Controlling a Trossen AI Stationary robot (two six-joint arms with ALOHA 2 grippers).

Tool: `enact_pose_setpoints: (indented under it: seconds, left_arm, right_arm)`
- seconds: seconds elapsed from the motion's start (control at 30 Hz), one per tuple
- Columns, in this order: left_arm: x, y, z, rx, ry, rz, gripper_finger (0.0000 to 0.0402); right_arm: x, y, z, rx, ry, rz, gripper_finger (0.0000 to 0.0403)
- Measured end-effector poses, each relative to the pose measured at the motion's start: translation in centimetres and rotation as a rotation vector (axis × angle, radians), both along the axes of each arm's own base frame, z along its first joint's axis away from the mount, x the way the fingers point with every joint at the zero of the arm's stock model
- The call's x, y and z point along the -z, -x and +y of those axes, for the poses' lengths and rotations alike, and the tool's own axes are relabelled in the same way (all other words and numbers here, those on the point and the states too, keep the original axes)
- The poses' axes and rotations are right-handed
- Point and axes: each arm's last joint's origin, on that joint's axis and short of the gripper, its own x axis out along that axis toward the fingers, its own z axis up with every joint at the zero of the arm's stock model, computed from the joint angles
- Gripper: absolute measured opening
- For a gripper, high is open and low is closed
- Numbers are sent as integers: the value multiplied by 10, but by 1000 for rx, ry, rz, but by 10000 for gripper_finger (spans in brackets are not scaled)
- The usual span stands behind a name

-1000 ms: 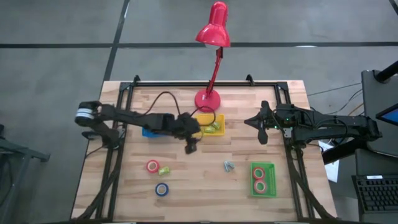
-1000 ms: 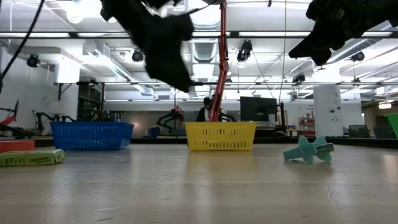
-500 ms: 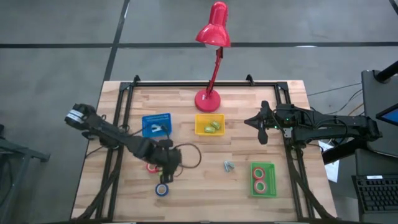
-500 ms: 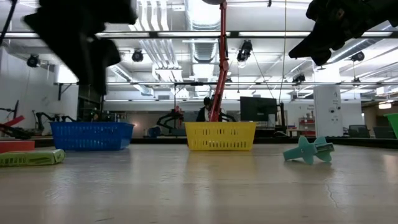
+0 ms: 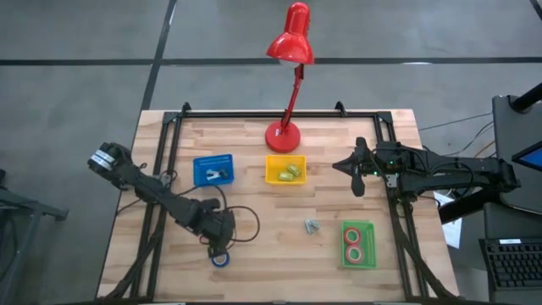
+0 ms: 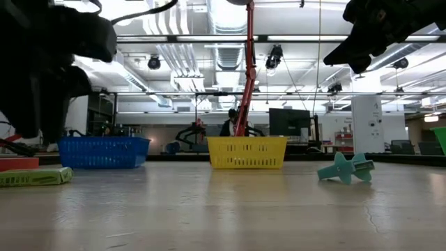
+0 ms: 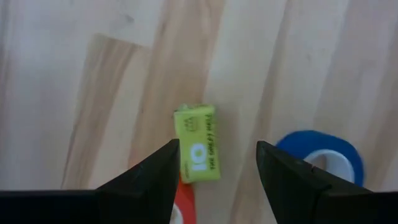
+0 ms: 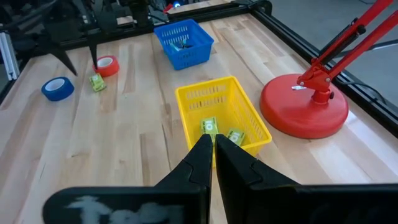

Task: Pick and place Stapler, Stapler remover, tape
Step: Put the green stapler pin box into the yellow bin

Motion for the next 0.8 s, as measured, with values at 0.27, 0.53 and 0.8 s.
enact_pose_setpoints:
  seconds: [0.27,0.53,0.8]
  left_arm:
    - [17,4,4,-32,-14,-31,214]
    - [27,5,4,-72,29,-58,214]
    - [35,8,6,-78,27,-45,214]
  right_arm:
    - [0,0,0,1,-2,0,18]
    - [0,0,0,0,0,0,18]
    - [0,0,0,0,0,0,18]
